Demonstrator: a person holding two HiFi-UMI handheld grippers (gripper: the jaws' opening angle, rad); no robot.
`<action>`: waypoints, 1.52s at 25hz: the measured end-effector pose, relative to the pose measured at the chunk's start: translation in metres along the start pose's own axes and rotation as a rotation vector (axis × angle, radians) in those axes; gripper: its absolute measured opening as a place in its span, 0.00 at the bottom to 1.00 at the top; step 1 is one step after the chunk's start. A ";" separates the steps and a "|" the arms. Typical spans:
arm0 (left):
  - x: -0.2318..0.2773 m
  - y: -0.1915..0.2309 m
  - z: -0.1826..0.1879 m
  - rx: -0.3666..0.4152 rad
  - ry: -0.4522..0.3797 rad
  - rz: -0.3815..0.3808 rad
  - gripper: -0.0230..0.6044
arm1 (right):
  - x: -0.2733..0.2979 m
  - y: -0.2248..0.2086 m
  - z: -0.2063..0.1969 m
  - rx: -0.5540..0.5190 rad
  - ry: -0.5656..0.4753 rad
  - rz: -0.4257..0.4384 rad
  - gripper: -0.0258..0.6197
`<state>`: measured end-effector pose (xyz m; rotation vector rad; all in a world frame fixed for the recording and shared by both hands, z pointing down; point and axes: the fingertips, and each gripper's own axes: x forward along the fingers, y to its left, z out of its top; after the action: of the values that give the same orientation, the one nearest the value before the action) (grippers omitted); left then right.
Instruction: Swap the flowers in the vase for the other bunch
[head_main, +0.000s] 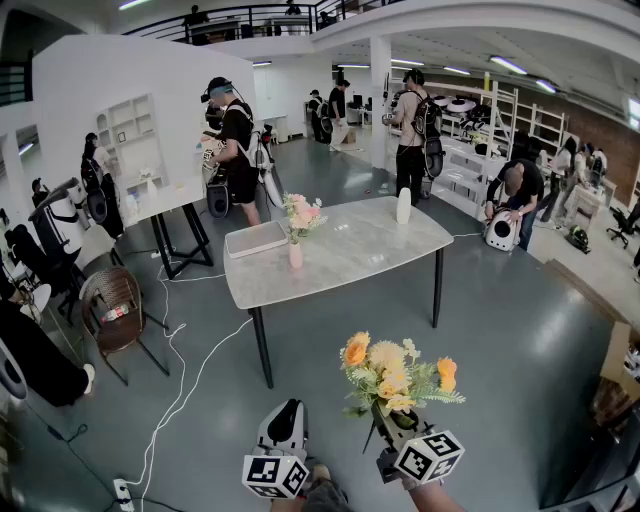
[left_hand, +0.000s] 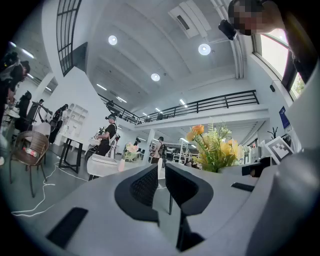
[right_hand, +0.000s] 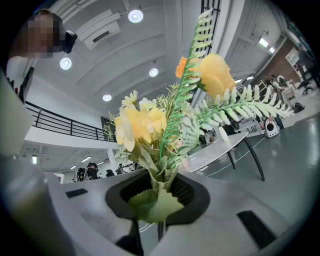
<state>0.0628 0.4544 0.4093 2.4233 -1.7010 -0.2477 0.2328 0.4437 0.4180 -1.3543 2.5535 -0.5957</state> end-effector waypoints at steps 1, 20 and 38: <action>0.006 0.003 0.000 0.001 -0.001 -0.004 0.12 | 0.007 -0.001 0.000 -0.001 -0.001 0.002 0.18; 0.145 0.108 0.007 -0.033 0.022 -0.033 0.12 | 0.171 -0.041 0.007 0.020 0.016 -0.012 0.18; 0.222 0.199 0.016 -0.039 0.049 -0.087 0.12 | 0.294 -0.052 0.007 0.028 0.013 -0.059 0.18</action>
<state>-0.0485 0.1776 0.4314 2.4577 -1.5579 -0.2287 0.1077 0.1731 0.4398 -1.4260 2.5134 -0.6504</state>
